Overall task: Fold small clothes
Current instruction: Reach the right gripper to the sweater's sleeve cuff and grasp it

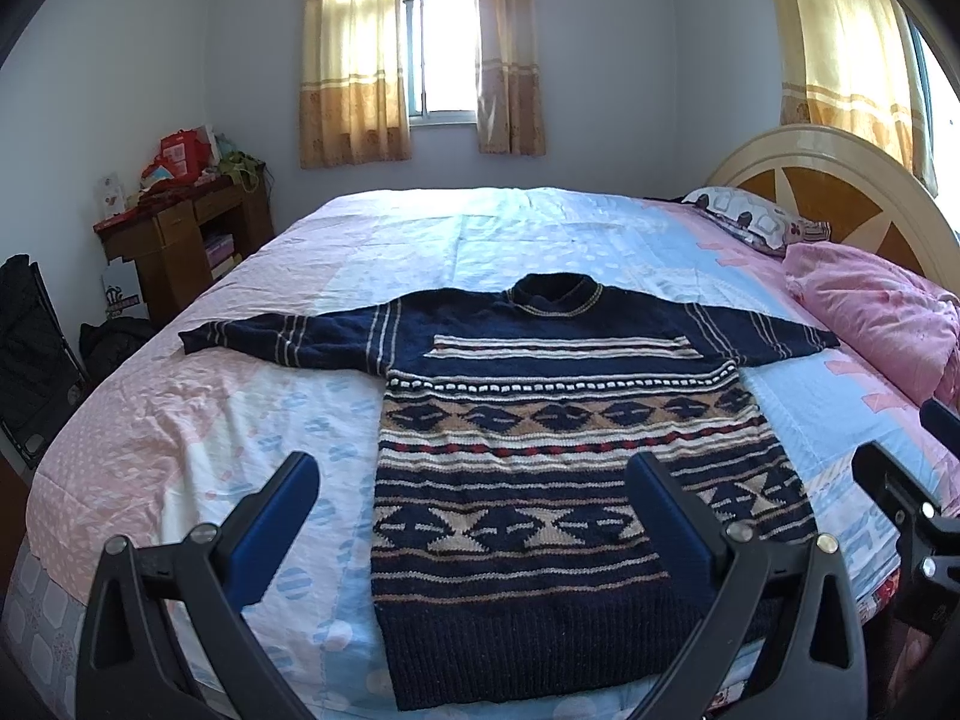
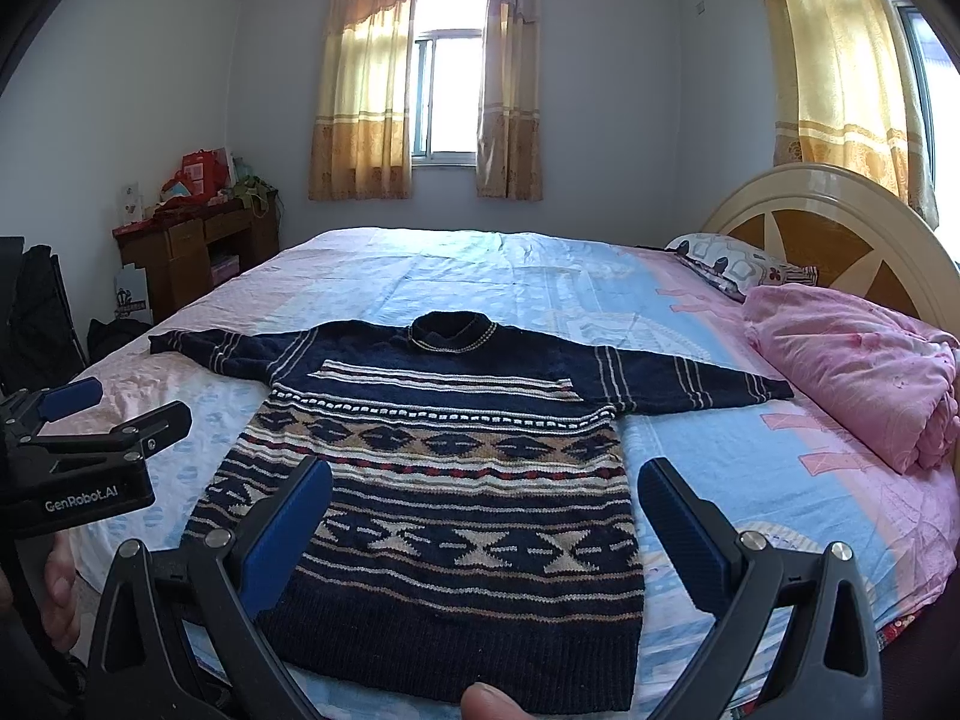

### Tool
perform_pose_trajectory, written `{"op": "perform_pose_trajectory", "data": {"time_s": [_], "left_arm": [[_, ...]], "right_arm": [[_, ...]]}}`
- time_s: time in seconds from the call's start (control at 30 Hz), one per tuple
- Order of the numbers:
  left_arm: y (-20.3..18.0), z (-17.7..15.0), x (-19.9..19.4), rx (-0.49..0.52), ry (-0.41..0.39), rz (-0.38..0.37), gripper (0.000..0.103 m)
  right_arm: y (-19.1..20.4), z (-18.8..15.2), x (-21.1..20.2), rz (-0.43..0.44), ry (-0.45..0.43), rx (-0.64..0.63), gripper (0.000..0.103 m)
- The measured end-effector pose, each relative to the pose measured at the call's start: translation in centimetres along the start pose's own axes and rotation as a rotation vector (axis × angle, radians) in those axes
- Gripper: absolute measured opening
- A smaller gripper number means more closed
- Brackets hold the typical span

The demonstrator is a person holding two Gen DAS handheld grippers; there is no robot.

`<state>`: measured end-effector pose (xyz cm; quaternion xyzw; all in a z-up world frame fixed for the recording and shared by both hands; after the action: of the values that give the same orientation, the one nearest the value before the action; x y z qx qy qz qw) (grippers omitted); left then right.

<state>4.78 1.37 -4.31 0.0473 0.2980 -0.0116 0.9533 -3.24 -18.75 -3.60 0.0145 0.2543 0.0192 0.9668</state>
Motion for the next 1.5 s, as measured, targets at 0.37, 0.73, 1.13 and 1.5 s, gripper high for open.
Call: {"op": "perform_pose_trajectory", "data": {"time_s": [0.37, 0.73, 1.13, 1.5], "left_arm": [[-0.4, -0.4, 4.8, 0.047, 0.066, 0.023, 0.103], [-2.4, 0.5, 11.8, 0.136, 0.142, 0.017, 0.103], [-3.1, 3.5, 20.4, 0.169, 0.182, 0.069, 0.103], [-1.7, 4.5, 26.6, 0.078, 0.202, 0.071, 0.103]], "right_arm": [[-2.9, -0.6, 4.8, -0.066, 0.053, -0.005, 0.102], [-8.2, -1.9, 13.0, -0.166, 0.180, 0.022, 0.102], [-16.0, 0.1, 21.1, -0.265, 0.250, 0.007, 0.102], [-31.4, 3.5, 28.7, -0.371, 0.247, 0.239, 0.089]]}}
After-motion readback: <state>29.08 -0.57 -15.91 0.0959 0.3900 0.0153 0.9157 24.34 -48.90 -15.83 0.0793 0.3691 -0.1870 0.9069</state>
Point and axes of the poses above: each gripper's, at about its wrist camera, not at the fingertips, and x roughly the way its jaws point, y to its left, z to its top, the point moved 5 cm from there along x, roughly the way its jaws point, and after that the axes turned 6 degrees about x, right-handed, at the moved point
